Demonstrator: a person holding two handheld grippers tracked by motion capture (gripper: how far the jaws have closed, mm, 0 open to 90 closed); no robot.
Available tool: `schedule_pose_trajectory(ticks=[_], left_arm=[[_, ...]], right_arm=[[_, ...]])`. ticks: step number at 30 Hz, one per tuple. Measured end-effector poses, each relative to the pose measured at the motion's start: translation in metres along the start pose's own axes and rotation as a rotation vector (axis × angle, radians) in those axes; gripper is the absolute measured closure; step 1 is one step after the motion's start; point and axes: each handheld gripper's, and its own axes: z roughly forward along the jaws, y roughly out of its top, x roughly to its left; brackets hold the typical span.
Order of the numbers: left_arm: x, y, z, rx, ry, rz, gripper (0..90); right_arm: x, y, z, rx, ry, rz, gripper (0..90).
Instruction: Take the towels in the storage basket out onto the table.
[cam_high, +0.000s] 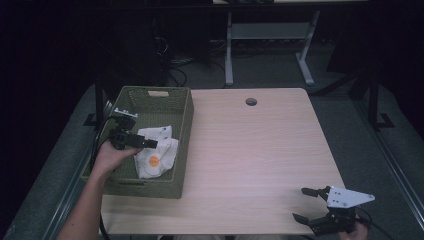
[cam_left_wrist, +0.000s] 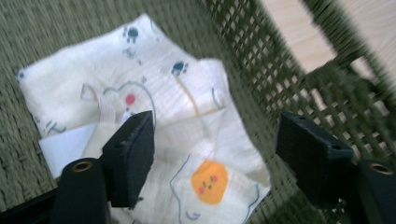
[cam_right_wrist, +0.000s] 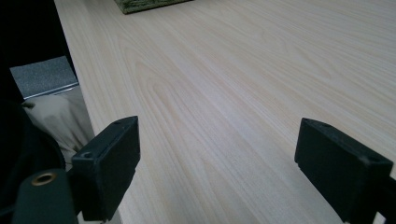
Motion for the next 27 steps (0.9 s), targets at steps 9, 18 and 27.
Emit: schedule_pose_trajectory(ticks=[9,18,27], left_arm=[[0.001,-0.001,0.016,0.117,0.113,-0.005,28.7],[0.004,-0.001,0.034,0.232,0.211,0.006,26.7],[-0.003,0.001,0.056,0.321,0.219,0.032,27.4]], right_arm=[[0.0,0.0,0.0,0.003,0.002,-0.003,13.8],[0.0,0.0,0.0,0.0,-0.003,-0.004,13.8],[-0.001,0.0,0.0,-0.002,-0.006,-0.01,13.8]])
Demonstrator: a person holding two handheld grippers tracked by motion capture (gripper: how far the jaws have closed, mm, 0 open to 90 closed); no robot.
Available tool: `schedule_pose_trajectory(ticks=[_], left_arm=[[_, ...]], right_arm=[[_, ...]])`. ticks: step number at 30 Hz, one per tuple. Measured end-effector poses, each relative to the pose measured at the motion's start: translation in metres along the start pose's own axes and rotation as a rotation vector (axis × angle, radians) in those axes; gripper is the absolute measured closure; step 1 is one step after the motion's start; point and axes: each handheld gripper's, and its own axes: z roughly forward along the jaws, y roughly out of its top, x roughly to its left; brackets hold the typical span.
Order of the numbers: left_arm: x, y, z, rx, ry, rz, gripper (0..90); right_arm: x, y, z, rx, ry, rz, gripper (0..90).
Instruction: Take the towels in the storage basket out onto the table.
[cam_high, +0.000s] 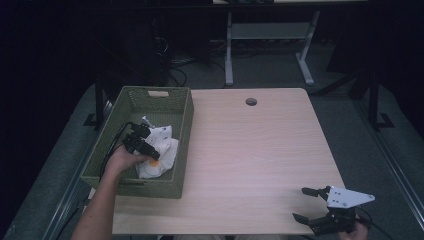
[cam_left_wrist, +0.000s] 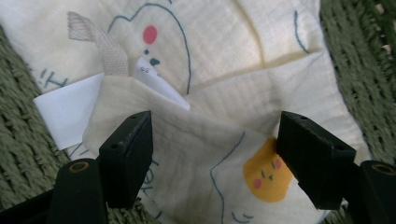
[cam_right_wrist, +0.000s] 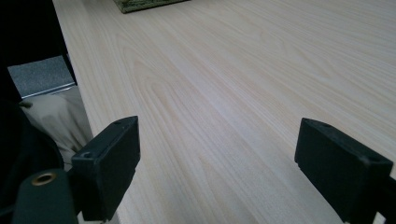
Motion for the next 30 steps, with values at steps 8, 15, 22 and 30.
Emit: schedule_pose_trajectory(ticks=[8,15,22,30], left_arm=[[-0.004,0.004,0.008,0.054,0.032,0.024,28.1],[-0.01,0.007,0.012,0.09,0.05,0.041,33.0],[-0.006,0.005,0.009,0.073,0.057,0.006,49.1],[-0.004,0.003,0.008,0.062,0.088,-0.008,68.2]], right_arm=[[0.0,0.0,-0.001,-0.002,-0.001,0.004,13.8],[0.0,0.0,-0.001,-0.003,-0.004,0.003,13.8],[0.0,0.0,-0.002,-0.005,-0.005,0.005,13.8],[0.0,0.0,-0.002,-0.006,-0.007,0.005,13.8]])
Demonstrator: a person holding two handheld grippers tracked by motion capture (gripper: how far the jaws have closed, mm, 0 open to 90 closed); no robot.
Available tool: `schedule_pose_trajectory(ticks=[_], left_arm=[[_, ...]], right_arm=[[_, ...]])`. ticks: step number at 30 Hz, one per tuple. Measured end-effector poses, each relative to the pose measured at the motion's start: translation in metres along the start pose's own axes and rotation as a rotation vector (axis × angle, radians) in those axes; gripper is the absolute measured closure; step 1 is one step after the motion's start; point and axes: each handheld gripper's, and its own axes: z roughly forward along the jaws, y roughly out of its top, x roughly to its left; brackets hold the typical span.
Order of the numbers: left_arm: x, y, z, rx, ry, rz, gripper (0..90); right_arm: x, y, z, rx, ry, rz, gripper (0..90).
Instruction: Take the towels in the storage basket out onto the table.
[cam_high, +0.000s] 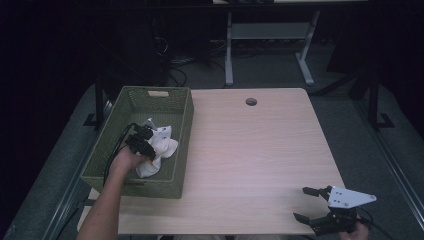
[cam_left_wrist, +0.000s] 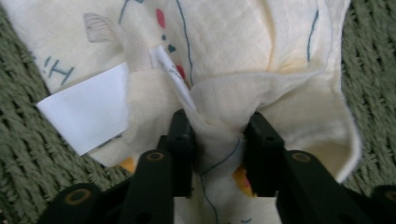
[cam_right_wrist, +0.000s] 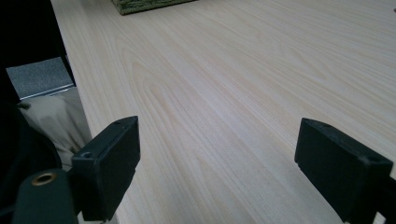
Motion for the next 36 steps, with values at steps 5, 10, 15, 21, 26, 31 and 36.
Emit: schedule_pose_trajectory(ticks=[5,10,15,21,26,31,36], left_arm=[[0.004,-0.001,-0.002,0.009,-0.023,-0.012,71.6],[0.005,-0.003,-0.008,0.005,-0.01,-0.016,74.2],[0.008,-0.006,-0.019,-0.025,-0.011,-0.019,74.7],[0.012,-0.011,-0.035,-0.07,-0.021,-0.039,74.9],[0.014,-0.016,-0.046,-0.105,-0.049,-0.058,74.8],[0.015,-0.021,-0.054,-0.152,-0.064,-0.068,74.8],[0.014,-0.025,-0.064,-0.23,-0.119,-0.097,74.7]], right_arm=[[0.0,0.0,0.0,-0.001,-0.001,0.0,13.8],[-0.001,0.0,0.0,-0.006,-0.003,-0.005,13.8],[-0.001,0.0,-0.001,-0.008,-0.002,-0.006,13.8],[-0.001,0.0,-0.001,-0.008,-0.004,-0.005,13.8],[-0.001,0.0,-0.001,-0.009,-0.008,-0.004,13.8],[-0.001,0.0,-0.003,-0.008,-0.01,0.002,13.8],[-0.001,0.0,-0.003,-0.008,-0.014,0.001,13.8]])
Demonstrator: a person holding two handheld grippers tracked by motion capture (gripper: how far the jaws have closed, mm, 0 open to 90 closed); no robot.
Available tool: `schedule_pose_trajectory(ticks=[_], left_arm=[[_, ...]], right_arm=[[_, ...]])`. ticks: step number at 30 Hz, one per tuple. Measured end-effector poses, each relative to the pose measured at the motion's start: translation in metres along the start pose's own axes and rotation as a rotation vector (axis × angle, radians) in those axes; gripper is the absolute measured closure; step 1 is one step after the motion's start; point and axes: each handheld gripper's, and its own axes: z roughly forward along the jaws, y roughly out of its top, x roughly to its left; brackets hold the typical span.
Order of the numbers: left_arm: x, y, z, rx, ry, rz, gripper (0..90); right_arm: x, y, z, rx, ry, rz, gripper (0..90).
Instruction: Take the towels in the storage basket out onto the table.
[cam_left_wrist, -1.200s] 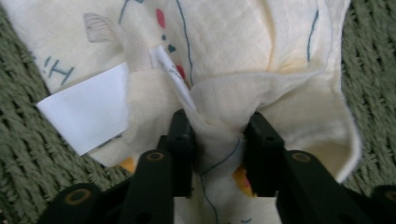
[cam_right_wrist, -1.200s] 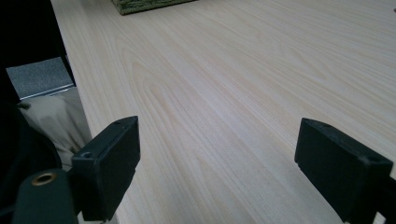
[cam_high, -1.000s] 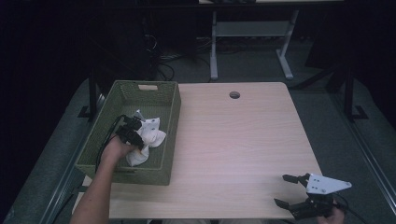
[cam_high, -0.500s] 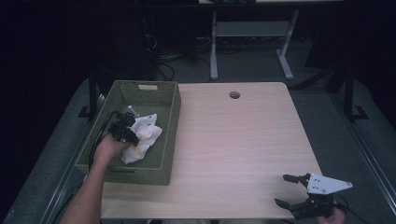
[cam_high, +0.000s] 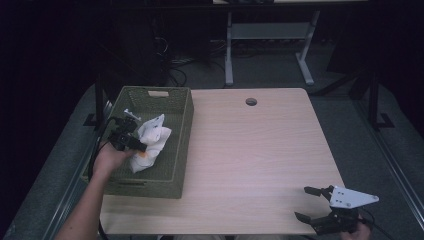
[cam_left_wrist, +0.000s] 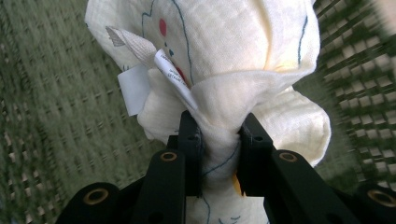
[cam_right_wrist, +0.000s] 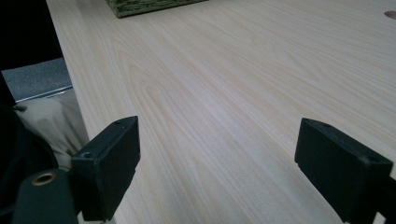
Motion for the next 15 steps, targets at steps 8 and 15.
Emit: schedule_pose_trajectory(ticks=[8,15], left_arm=[[0.004,-0.006,-0.009,-0.072,-0.089,-0.018,74.4],[0.015,-0.015,-0.018,-0.189,-0.206,-0.104,74.4]], right_arm=[[0.0,0.0,0.0,0.0,-0.006,0.001,13.8],[-0.001,0.0,0.0,-0.001,-0.008,0.0,13.8]])
